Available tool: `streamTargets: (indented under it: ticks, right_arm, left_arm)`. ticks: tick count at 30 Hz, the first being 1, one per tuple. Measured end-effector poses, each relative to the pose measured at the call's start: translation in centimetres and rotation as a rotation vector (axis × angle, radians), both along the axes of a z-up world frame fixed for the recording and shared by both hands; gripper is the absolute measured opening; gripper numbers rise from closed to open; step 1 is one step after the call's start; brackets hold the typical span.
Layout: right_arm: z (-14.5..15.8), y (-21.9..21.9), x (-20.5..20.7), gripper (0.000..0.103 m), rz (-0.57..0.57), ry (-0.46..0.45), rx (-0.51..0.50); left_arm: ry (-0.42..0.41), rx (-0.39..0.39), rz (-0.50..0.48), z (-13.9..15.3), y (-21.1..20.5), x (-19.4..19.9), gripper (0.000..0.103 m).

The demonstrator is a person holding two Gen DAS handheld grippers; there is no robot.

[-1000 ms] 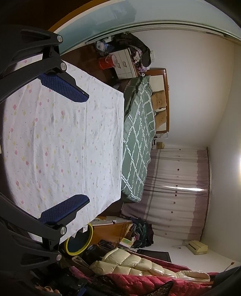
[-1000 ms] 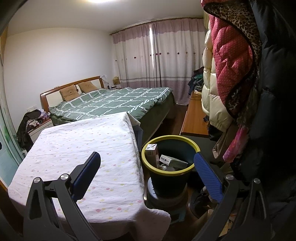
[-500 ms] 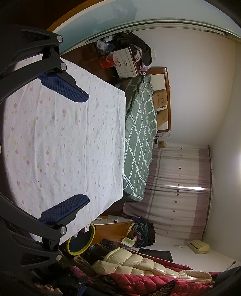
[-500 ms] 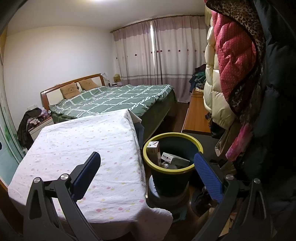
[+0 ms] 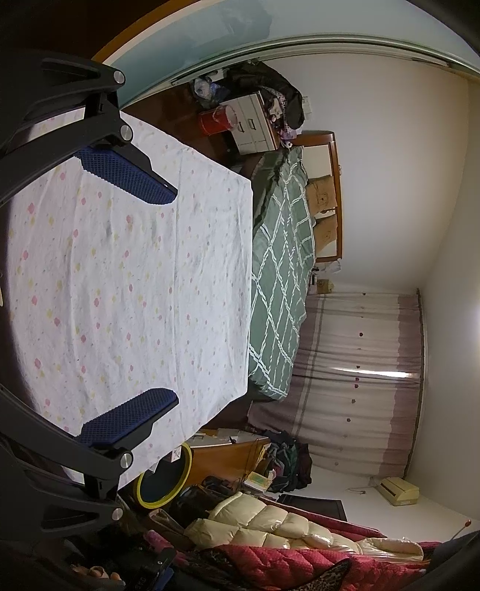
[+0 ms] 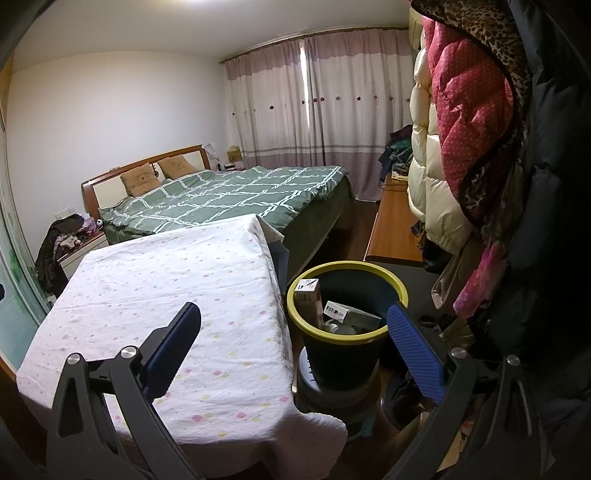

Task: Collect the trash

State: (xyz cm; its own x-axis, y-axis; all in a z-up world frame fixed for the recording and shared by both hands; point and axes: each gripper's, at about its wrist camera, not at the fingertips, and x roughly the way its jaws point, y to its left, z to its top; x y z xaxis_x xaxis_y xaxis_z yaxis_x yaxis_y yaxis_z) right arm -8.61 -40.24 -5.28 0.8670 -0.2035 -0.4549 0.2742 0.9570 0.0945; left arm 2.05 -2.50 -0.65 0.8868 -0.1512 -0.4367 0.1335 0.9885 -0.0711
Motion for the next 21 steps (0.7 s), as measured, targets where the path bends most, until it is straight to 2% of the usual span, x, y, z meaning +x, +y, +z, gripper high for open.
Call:
streamTargets:
  ticks: [21]
  right_arm:
    - [-0.45, 0.27, 0.22, 0.096, 0.009, 0.006, 0.004]
  left_arm:
    - [0.009, 0.001, -0.009, -0.47, -0.23, 0.1, 0.098]
